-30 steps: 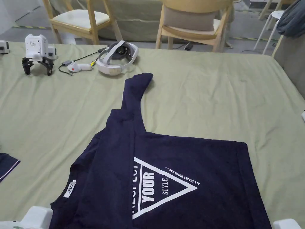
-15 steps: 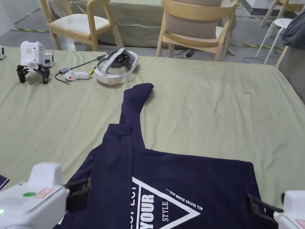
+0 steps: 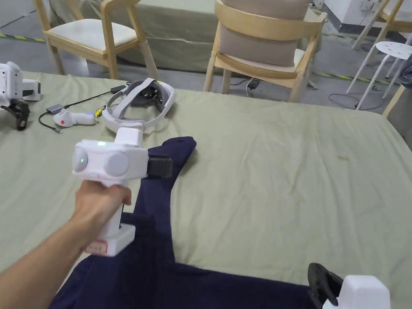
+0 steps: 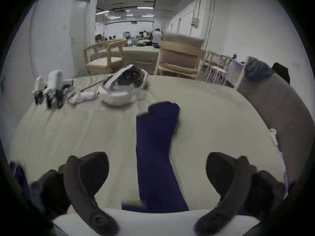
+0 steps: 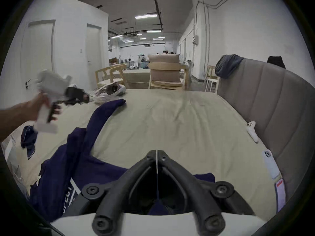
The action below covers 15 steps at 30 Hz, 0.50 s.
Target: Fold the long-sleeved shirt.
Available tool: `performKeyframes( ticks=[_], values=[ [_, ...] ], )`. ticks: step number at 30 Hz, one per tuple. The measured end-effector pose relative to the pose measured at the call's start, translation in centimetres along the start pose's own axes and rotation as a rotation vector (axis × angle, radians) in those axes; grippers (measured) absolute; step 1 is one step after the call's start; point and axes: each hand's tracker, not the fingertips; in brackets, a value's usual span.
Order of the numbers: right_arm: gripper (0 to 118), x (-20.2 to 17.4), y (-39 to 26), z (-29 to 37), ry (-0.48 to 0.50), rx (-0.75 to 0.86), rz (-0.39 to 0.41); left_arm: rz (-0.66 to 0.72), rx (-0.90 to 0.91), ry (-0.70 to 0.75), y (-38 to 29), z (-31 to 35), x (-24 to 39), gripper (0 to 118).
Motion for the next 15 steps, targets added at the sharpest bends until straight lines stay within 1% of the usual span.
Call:
performKeyframes(
  ticks=[1,2,5,7,8,9,10,11,12,13,14,15],
  values=[
    [0,0.2,0.1,-0.8,0.008,-0.005,-0.004,-0.05,-0.045,0.042,1.2,-2.8,0.2,107],
    [0,0.3,0.0,-1.6,0.01,-0.01,-0.002,-0.061,-0.097,0.071,2.3,-5.6,0.4,107],
    [0,0.5,-0.3,-3.6,0.023,-0.034,0.005,0.018,-0.194,0.07,4.9,-11.3,-0.3,107],
    [0,0.2,-0.7,-4.5,0.029,-0.057,0.01,-0.003,-0.236,0.079,5.3,-13.6,0.3,107],
    [0,0.2,-1.0,-5.0,0.035,-0.067,0.015,-0.03,-0.243,0.075,5.6,-14.9,0.0,103],
    [0,0.2,-1.2,-5.4,0.035,-0.073,0.012,-0.074,-0.277,0.023,5.4,-15.0,0.2,83],
    [0,0.2,-1.5,-5.6,0.039,-0.079,0.009,-0.09,-0.29,-0.004,5.2,-15.4,0.3,41],
    [0,-0.1,-1.9,-5.6,0.041,-0.085,0.0,-0.099,-0.352,0.073,5.1,-16.4,0.5,9],
    [0,0.0,-2.1,-5.7,0.042,-0.093,-0.014,-0.109,-0.331,0.157,4.6,-16.2,0.4,8],
    [0,0.1,-2.3,-5.7,0.049,-0.097,-0.015,-0.075,-0.285,0.094,4.4,-15.9,0.4,8],
    [0,0.1,-2.4,-5.6,0.049,-0.101,-0.012,-0.072,-0.285,0.054,4.6,-15.4,0.0,8],
    [0,-0.2,-2.6,-5.0,0.042,-0.103,-0.007,-0.068,-0.247,0.029,4.7,-14.5,0.1,8]
  ],
)
